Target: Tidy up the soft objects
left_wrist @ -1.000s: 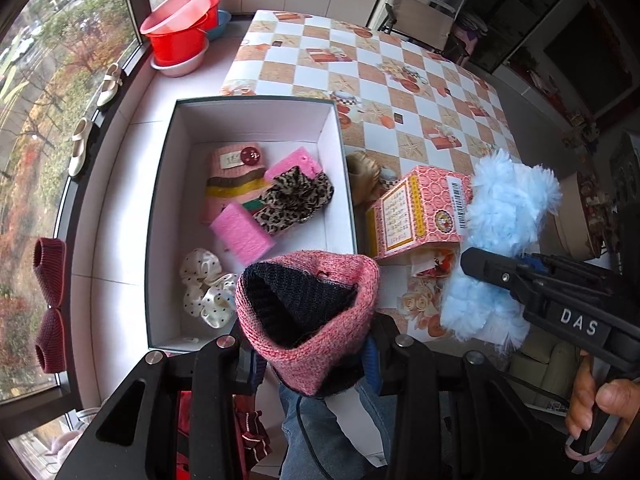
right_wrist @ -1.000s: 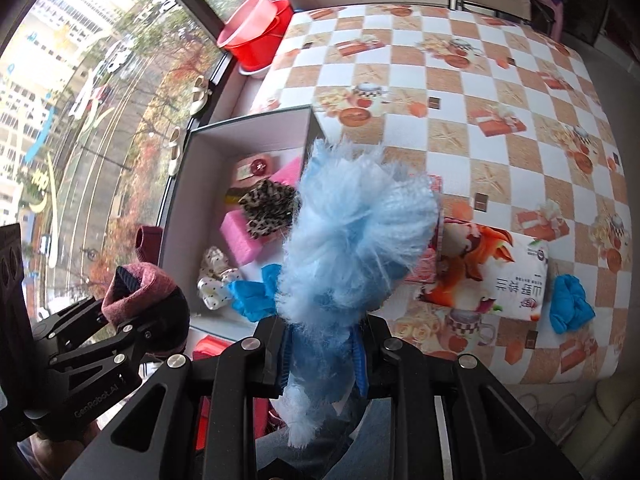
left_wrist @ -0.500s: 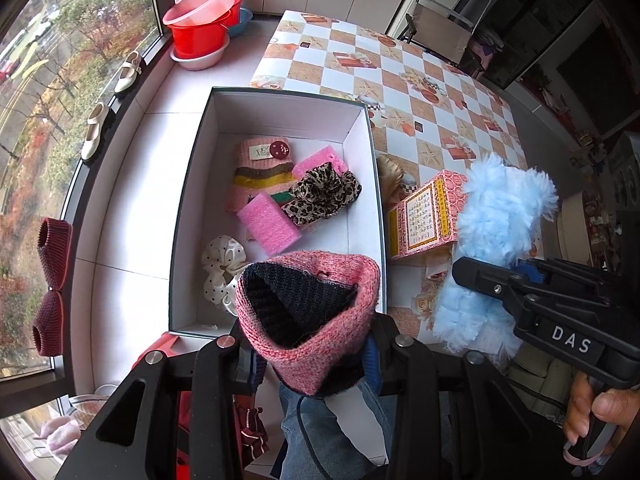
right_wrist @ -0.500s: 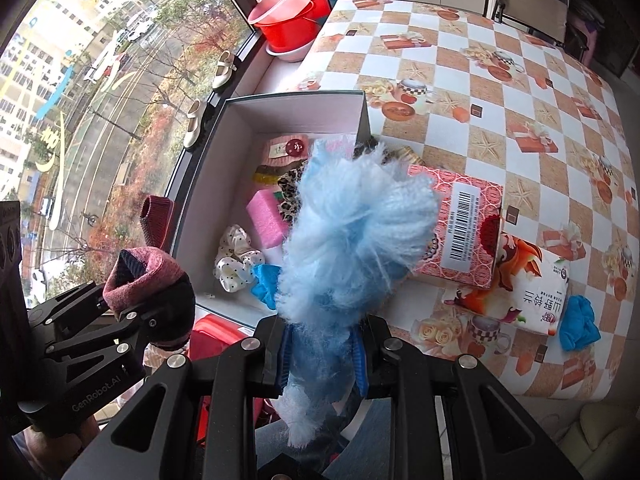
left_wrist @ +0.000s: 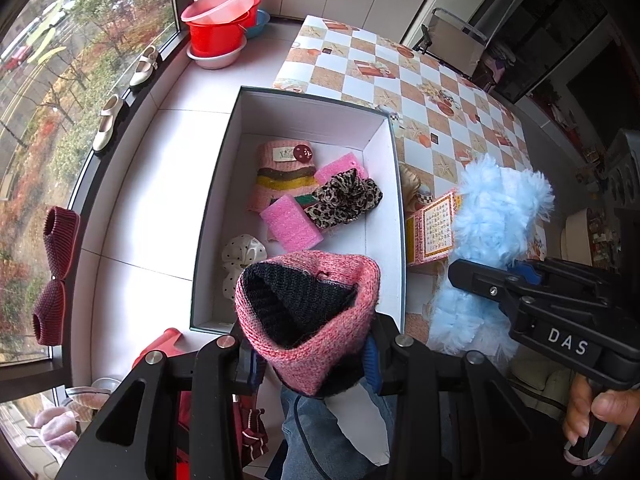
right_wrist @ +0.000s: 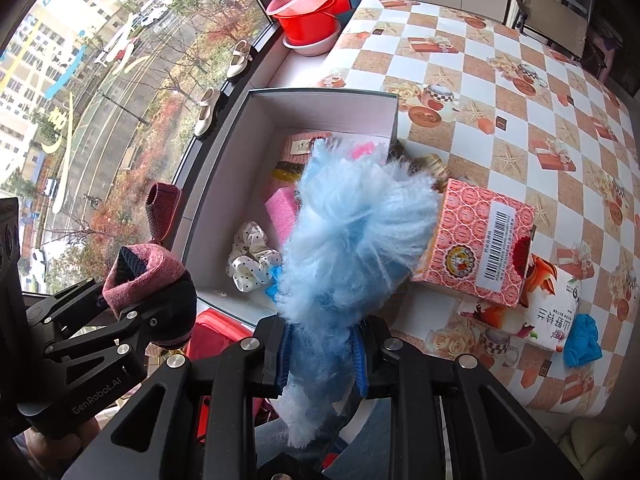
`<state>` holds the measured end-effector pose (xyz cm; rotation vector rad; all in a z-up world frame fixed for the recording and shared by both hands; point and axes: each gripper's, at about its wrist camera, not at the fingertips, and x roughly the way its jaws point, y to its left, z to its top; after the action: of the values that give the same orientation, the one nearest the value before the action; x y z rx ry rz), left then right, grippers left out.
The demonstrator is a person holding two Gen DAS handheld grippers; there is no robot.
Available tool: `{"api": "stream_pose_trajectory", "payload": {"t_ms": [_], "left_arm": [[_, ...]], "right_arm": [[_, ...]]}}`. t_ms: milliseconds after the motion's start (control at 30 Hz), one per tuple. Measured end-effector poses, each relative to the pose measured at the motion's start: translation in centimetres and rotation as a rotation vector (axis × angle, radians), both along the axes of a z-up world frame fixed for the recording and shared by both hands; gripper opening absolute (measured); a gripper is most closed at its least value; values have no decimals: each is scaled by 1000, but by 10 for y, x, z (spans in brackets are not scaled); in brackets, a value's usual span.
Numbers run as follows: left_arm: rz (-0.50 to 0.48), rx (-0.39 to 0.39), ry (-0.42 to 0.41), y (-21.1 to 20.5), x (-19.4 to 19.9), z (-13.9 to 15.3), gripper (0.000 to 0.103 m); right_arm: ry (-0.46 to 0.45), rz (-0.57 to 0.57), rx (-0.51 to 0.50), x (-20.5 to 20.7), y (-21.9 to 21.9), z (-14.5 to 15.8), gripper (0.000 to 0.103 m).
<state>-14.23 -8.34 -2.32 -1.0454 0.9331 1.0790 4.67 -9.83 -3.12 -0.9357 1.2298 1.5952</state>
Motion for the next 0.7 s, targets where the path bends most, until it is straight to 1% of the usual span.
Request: {"api": "stream_pose_trajectory", "payload": {"t_ms": [433,700], "left_arm": [[72,-6,-13,4,-21,-4,41],[85,-19,-24,10,-27,-9,41]], "right_arm": [[-20,71,-5,-20,13,-2,26],[-34,88,-16,-26,21,-2,26]]}}
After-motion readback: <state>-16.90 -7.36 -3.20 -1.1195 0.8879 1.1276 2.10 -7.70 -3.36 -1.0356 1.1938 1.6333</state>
